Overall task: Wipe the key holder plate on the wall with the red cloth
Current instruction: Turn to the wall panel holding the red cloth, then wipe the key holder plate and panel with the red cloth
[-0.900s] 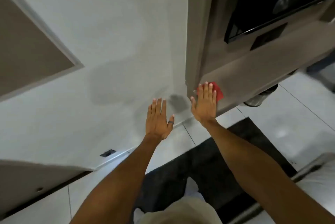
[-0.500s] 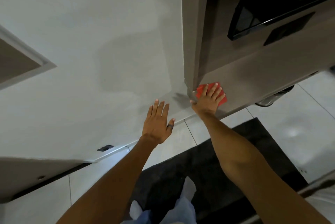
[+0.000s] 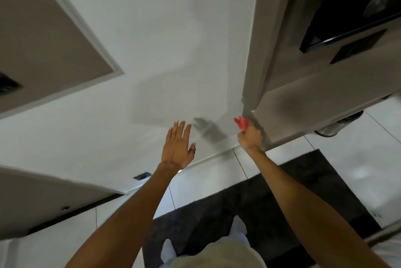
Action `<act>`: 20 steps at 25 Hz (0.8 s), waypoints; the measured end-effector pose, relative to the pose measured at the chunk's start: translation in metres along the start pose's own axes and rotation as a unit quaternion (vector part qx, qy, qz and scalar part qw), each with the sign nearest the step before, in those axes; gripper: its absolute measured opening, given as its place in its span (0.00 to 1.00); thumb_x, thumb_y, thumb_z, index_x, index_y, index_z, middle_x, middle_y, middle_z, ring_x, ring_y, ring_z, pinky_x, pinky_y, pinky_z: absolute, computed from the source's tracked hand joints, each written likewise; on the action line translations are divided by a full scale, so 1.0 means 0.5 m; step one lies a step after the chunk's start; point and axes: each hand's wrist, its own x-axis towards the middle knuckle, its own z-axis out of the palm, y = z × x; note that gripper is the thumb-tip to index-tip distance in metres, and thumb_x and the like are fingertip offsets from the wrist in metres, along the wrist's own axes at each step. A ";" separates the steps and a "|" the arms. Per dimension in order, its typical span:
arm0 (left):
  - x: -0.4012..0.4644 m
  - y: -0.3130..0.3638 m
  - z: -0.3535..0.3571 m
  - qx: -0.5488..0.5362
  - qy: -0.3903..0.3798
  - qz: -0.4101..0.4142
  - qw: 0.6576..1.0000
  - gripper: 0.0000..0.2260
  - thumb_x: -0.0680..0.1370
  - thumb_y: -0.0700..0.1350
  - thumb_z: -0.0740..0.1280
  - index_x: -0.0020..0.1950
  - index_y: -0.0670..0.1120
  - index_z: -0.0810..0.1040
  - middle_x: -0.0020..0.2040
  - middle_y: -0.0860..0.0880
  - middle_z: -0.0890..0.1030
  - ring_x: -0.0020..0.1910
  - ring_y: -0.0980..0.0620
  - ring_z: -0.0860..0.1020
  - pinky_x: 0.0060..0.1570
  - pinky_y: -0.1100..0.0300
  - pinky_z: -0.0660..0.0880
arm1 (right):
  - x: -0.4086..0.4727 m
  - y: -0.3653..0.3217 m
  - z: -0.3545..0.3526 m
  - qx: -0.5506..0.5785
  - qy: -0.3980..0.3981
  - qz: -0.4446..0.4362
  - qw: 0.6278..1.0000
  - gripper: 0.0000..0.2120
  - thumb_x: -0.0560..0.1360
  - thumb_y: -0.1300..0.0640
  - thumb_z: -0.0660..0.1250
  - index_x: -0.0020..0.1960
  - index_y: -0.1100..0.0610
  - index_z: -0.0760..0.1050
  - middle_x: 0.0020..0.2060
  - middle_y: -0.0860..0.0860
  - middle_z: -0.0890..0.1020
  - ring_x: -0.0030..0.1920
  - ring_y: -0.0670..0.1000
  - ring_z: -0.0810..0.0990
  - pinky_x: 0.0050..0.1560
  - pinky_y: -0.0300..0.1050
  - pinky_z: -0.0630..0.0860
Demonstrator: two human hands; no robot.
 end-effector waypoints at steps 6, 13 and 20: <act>-0.099 -0.257 -0.141 -0.006 0.268 0.014 0.963 0.30 0.86 0.51 0.60 0.86 0.43 0.57 0.86 0.40 0.53 0.86 0.40 0.47 0.85 0.44 0.49 | -0.207 -0.290 0.177 0.403 -0.079 0.001 0.912 0.19 0.85 0.62 0.68 0.75 0.57 0.75 0.68 0.56 0.82 0.69 0.56 0.81 0.75 0.57 0.76; -0.232 -0.557 -0.334 0.015 0.508 -0.032 0.860 0.31 0.84 0.49 0.62 0.85 0.43 0.57 0.86 0.40 0.52 0.86 0.38 0.51 0.85 0.42 0.50 | -0.369 -0.673 0.227 0.363 0.051 -0.441 0.819 0.27 0.86 0.57 0.63 0.83 0.45 0.63 0.76 0.36 0.73 0.77 0.39 0.72 0.74 0.32 0.71; -0.293 -0.789 -0.432 0.037 0.585 -0.047 0.809 0.29 0.84 0.48 0.62 0.83 0.41 0.59 0.84 0.37 0.56 0.86 0.39 0.49 0.84 0.40 0.49 | -0.424 -0.914 0.313 0.001 0.354 -0.674 0.648 0.25 0.85 0.47 0.66 0.81 0.49 0.68 0.82 0.55 0.66 0.83 0.64 0.63 0.81 0.71 0.62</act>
